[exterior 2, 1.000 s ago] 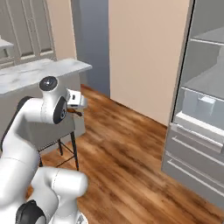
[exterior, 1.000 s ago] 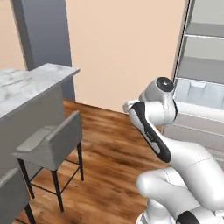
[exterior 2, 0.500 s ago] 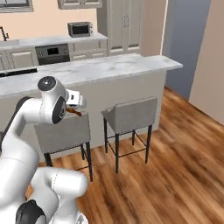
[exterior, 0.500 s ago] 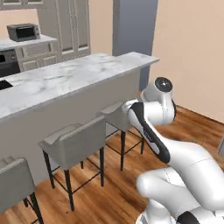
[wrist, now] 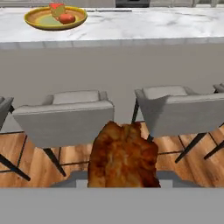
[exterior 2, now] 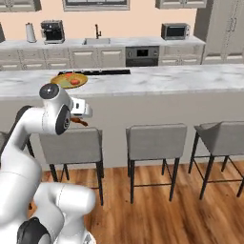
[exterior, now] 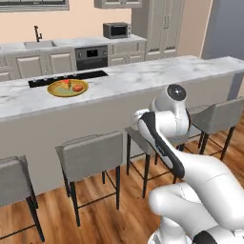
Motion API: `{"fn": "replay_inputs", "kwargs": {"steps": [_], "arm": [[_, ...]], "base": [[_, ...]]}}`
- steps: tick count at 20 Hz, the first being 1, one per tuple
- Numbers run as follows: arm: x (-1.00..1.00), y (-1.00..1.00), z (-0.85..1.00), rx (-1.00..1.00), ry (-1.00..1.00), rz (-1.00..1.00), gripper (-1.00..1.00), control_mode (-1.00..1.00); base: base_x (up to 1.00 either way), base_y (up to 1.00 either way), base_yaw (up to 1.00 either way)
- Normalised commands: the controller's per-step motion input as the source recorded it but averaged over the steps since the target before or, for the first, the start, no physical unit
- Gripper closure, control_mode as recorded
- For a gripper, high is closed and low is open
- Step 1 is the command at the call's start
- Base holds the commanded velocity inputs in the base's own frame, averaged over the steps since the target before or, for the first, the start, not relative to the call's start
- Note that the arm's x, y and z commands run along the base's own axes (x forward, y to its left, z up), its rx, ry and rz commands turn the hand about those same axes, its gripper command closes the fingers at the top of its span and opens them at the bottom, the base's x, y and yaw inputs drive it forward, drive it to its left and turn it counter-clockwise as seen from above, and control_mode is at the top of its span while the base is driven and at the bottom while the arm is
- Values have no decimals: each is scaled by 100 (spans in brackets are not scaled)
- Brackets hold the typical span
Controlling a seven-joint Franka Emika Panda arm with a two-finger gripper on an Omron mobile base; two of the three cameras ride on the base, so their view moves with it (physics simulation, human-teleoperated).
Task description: Take the cheese, chicken drumstick, and squash from the fridge and place them on the plate on the dining counter to create an appetizer plate.
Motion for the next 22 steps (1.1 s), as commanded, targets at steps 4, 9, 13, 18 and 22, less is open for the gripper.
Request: {"fn": "replay_inputs", "kwargs": {"steps": [4, 9, 13, 18, 22], "arm": [[0, 0, 0, 0, 0, 0, 100, 100], [0, 0, 0, 0, 0, 0, 100, 100], [0, 0, 0, 0, 0, 0, 100, 100], [1, 17, 4, 0, 0, 4, 100, -100], [14, 20, 23, 0, 0, 9, 100, -100]], "base": [[33, 90, 32], [83, 45, 6], [97, 37, 2], [39, 23, 3], [0, 0, 0]]}}
